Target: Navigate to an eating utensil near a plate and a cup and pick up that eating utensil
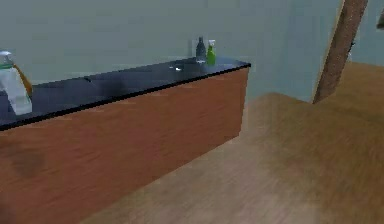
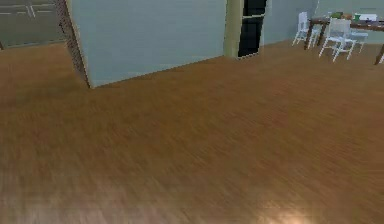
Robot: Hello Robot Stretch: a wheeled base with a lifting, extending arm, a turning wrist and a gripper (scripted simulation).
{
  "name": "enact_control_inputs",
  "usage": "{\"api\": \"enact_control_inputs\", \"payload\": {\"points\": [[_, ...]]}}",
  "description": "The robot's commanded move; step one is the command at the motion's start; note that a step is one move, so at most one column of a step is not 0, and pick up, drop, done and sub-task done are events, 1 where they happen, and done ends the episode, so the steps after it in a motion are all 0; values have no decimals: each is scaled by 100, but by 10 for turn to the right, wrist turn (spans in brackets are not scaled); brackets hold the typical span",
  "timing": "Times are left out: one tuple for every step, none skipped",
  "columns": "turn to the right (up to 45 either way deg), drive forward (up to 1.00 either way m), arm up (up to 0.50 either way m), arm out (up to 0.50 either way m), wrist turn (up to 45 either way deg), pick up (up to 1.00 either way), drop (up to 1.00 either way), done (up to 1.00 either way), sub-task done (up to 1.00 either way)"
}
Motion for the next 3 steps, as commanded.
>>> {"api": "enact_control_inputs", "payload": {"points": [[-360, 0, 0, 0, 0, 0, 0, 0, 0], [0, 45, 0, 0, 0, 0, 0, 0, 0], [-450, 0, 0, 0, 0, 0, 0, 0, 0]]}}
